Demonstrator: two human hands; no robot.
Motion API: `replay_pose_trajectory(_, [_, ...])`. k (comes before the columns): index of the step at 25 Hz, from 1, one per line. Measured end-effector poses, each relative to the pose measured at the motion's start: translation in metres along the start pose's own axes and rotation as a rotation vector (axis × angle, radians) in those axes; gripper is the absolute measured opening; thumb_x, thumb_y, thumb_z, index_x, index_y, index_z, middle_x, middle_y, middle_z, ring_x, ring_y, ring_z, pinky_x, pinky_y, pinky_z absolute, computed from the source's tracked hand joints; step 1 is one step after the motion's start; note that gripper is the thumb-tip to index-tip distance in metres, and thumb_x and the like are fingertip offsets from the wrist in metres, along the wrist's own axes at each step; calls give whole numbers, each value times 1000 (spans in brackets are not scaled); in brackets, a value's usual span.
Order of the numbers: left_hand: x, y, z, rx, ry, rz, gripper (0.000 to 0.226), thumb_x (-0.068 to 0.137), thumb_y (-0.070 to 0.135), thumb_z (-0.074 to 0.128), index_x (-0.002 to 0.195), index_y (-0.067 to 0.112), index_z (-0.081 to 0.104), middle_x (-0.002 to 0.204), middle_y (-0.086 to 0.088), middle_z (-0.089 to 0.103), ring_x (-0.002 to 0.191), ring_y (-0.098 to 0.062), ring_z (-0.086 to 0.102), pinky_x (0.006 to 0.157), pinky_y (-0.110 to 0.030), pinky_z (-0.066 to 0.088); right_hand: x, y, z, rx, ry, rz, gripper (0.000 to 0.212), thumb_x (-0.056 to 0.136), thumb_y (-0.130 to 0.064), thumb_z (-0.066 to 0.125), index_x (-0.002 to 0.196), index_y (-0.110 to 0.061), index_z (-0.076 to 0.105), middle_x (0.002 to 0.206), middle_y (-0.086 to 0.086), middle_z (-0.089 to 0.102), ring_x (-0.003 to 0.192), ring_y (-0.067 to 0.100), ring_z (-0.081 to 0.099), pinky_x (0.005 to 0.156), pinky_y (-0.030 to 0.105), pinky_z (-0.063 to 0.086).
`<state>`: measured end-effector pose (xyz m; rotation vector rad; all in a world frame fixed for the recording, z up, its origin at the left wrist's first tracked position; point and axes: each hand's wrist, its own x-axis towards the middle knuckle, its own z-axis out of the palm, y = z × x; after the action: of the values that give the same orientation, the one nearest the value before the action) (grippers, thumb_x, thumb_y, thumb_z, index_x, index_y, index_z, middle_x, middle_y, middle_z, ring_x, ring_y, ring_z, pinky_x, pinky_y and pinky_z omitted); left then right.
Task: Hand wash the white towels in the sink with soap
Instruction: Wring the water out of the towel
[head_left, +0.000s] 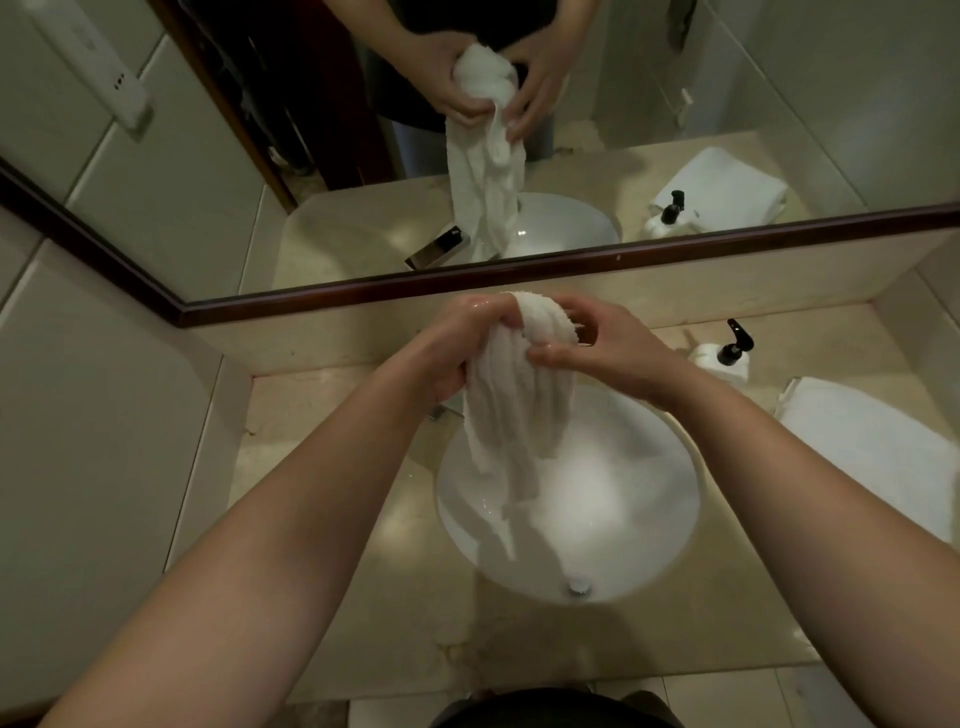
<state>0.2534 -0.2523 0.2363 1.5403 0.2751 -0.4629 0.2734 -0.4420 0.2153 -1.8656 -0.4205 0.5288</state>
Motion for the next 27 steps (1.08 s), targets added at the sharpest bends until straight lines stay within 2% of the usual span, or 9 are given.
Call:
replay_pose_trajectory(4, [-4, 4, 4, 161, 58, 50, 40, 69, 22, 72, 107, 10, 68, 101, -8, 70, 91, -24, 68, 79, -37, 55, 5, 7, 4, -23, 168, -63, 26, 82, -21, 72, 108, -20, 69, 96, 0, 69, 87, 14, 63, 79, 39, 53])
replay_pose_trajectory(7, [-8, 10, -3, 378, 65, 65, 43, 72, 34, 80, 109, 19, 66, 104, -4, 70, 97, -23, 67, 90, -44, 53, 6, -3, 3, 87, 206, -46, 24, 74, -24, 58, 88, -12, 73, 75, 0, 65, 67, 7, 57, 64, 31, 46])
replay_pose_trajectory(10, [-16, 22, -12, 545, -104, 37, 47, 73, 55, 79, 106, 22, 72, 102, -1, 74, 96, -21, 70, 90, -44, 54, 4, -13, 2, 198, 125, -17, 24, 74, -20, 54, 79, -27, 77, 73, -6, 71, 71, 7, 64, 66, 26, 50])
replay_pose_trajectory(13, [-21, 23, -5, 566, -106, 49, 38, 70, 60, 77, 91, 28, 72, 83, 10, 74, 80, -8, 70, 76, -29, 51, 6, -20, 3, 205, 63, -39, 27, 77, -19, 54, 88, -19, 78, 82, 4, 72, 77, 15, 66, 70, 31, 51])
replay_pose_trajectory(15, [-19, 13, 0, 421, -10, 124, 32, 73, 49, 81, 93, 26, 71, 86, 7, 74, 83, -13, 71, 79, -32, 52, 10, -21, -2, 259, -2, -31, 35, 83, -23, 55, 109, -5, 71, 98, 13, 71, 88, 20, 68, 77, 31, 53])
replay_pose_trajectory(17, [-18, 0, 4, 83, -13, 215, 46, 71, 42, 84, 104, 14, 71, 95, -4, 75, 91, -23, 72, 83, -38, 57, 12, -21, -5, 422, -114, 63, 55, 90, -41, 52, 122, 2, 61, 107, 18, 66, 96, 28, 66, 79, 34, 54])
replay_pose_trajectory(20, [-15, -7, 12, -279, -77, 271, 68, 66, 40, 86, 116, -2, 65, 107, -19, 71, 99, -33, 69, 86, -41, 58, 17, -25, -4, 514, -81, 198, 75, 90, -73, 36, 101, -4, 64, 94, 15, 65, 89, 36, 60, 71, 36, 52])
replay_pose_trajectory(24, [-18, -8, 22, -472, -138, 274, 53, 74, 31, 74, 115, -1, 62, 102, -16, 68, 94, -28, 67, 85, -39, 55, 33, -34, 0, 397, 34, 112, 72, 86, -79, 24, 66, -16, 51, 64, -1, 54, 62, 16, 52, 67, 30, 41])
replay_pose_trajectory(27, [-19, -4, 23, -576, -219, 266, 54, 73, 35, 75, 113, 1, 62, 100, -17, 67, 93, -30, 66, 86, -42, 55, 41, -29, 8, 480, -64, 154, 90, 79, -88, 27, 91, -6, 62, 91, 15, 63, 89, 29, 61, 92, 41, 48])
